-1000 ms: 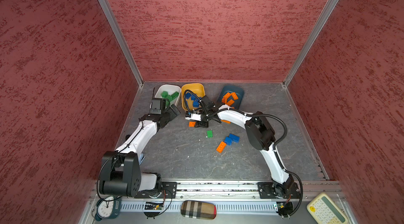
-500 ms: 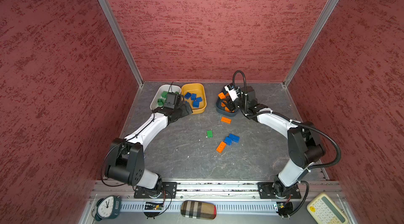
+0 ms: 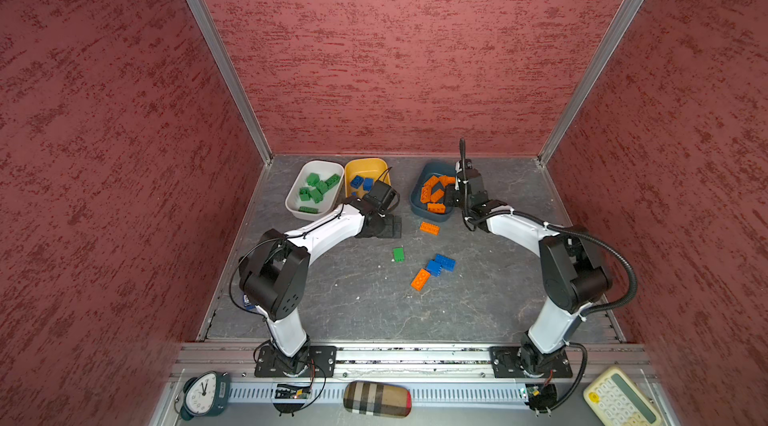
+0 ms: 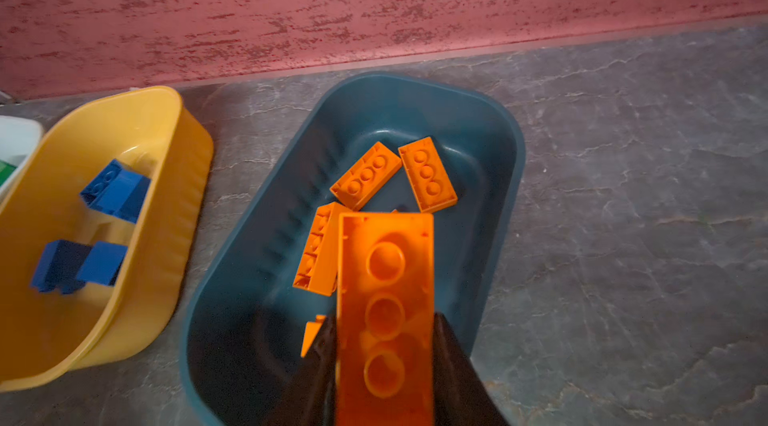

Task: Sort the legos into containers by color
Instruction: 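Lower left gripper onto the small green brick while right gripper withdraws from teal tub, then grasp the small green brick with left gripper and lift it toward white tub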

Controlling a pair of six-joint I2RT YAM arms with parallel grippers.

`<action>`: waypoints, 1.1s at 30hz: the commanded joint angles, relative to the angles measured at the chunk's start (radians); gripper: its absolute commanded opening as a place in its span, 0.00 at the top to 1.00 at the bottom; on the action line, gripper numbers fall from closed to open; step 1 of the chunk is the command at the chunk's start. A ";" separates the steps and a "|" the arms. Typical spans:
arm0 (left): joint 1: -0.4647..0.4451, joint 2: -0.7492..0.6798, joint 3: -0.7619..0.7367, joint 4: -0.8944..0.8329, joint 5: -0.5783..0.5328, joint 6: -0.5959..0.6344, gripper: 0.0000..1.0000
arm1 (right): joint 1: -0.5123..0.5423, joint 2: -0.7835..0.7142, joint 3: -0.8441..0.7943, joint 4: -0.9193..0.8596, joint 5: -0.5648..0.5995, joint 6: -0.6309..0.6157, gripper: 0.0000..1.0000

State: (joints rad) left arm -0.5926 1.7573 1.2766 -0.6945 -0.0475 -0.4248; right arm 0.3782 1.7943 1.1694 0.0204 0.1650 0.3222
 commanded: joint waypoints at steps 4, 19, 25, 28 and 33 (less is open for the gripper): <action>-0.105 0.113 0.081 -0.077 -0.030 -0.053 0.00 | 0.018 0.123 0.200 -0.249 0.104 0.028 0.70; -0.177 0.246 0.161 -0.182 -0.041 -0.019 0.18 | 0.037 0.075 0.184 -0.238 0.123 0.038 0.44; -0.179 0.272 0.162 -0.184 -0.018 -0.008 0.36 | 0.040 0.013 0.126 -0.130 0.091 0.037 0.31; -0.184 0.293 0.179 -0.196 -0.012 -0.003 0.40 | 0.039 -0.022 0.091 -0.057 0.070 0.037 0.26; -0.188 0.297 0.184 -0.200 -0.014 0.003 0.42 | 0.039 -0.069 0.057 0.009 0.084 0.046 0.21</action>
State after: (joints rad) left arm -0.7746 2.0373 1.4490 -0.8772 -0.0643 -0.4347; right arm 0.4118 1.7683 1.2396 -0.0597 0.2481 0.3527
